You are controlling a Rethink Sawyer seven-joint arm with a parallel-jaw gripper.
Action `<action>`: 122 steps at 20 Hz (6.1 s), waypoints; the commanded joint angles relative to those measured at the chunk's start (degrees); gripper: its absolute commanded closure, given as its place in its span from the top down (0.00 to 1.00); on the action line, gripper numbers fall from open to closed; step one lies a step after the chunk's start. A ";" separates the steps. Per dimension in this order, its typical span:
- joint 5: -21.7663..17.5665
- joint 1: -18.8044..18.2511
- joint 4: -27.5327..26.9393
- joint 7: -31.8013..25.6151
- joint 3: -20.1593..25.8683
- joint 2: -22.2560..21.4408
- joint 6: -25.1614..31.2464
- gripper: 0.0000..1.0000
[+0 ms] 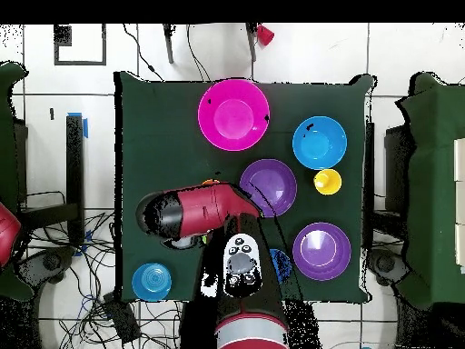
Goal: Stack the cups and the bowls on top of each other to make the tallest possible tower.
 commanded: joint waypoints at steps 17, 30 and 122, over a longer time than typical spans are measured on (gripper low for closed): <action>4.04 -0.39 -14.27 0.17 6.53 7.63 3.40 0.00; 5.19 -1.07 -20.43 -2.99 8.23 10.47 5.30 0.00; 2.98 -5.12 -54.84 -13.54 16.83 28.22 30.98 0.00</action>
